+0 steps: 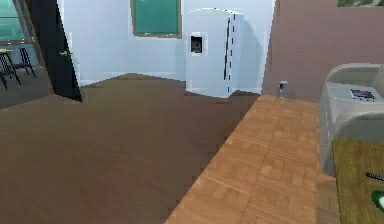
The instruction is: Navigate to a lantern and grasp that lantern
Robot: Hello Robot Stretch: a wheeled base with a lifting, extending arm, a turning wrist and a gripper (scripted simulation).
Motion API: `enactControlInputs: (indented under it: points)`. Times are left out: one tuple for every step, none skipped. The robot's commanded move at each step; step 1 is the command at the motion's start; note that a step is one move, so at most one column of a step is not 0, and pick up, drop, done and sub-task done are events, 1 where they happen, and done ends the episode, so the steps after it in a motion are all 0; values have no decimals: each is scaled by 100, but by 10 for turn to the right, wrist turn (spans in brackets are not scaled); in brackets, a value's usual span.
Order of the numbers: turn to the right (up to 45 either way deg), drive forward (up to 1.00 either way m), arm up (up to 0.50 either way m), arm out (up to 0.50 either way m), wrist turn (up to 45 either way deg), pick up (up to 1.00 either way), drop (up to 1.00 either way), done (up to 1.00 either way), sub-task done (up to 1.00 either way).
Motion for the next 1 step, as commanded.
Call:
enactControlInputs:
  points:
    - [0,0,0,0,450,0,0,0,0]
